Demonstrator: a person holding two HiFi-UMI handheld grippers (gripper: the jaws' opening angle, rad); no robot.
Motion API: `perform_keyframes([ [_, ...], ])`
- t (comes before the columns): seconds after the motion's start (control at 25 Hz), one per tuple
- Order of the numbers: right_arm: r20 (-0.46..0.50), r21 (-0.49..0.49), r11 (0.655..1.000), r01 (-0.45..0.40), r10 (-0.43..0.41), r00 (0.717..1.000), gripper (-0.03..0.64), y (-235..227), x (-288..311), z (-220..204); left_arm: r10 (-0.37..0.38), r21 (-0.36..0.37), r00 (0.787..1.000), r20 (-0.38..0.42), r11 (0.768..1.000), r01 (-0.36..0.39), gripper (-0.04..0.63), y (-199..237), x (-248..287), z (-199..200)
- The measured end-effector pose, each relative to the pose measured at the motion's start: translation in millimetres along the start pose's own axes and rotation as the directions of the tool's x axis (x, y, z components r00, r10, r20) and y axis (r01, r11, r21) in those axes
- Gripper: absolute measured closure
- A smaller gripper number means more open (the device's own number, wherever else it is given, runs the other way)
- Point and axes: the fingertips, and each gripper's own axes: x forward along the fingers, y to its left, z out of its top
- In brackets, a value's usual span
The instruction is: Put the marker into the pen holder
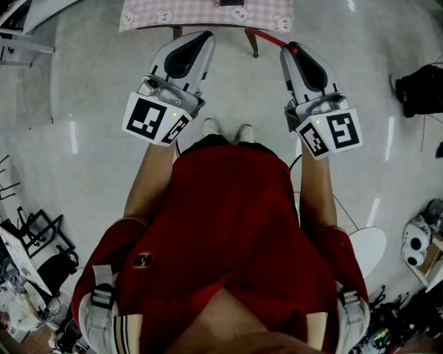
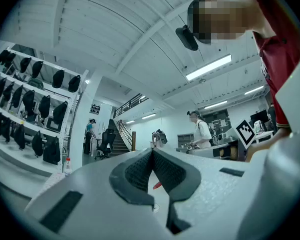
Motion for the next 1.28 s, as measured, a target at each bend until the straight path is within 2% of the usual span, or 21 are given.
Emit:
perform_keyframes([
  [0.76,0.0,0.001,1.0,0.028,-0.028,1.0,0.572,28.9,42.2,-2.4,-0.026,-0.016,0.999,0.02,1.0,0.026,0.589,47.0,-22.1,-0.1],
  [1.28,-0.002,-0.015,0.995,0.094,-0.094,0.996,0.572,58.1,83.9,-2.6,-0.07,-0.021,0.997,0.033,0.997,0.07,0.589,99.3,-46.5,2.3],
])
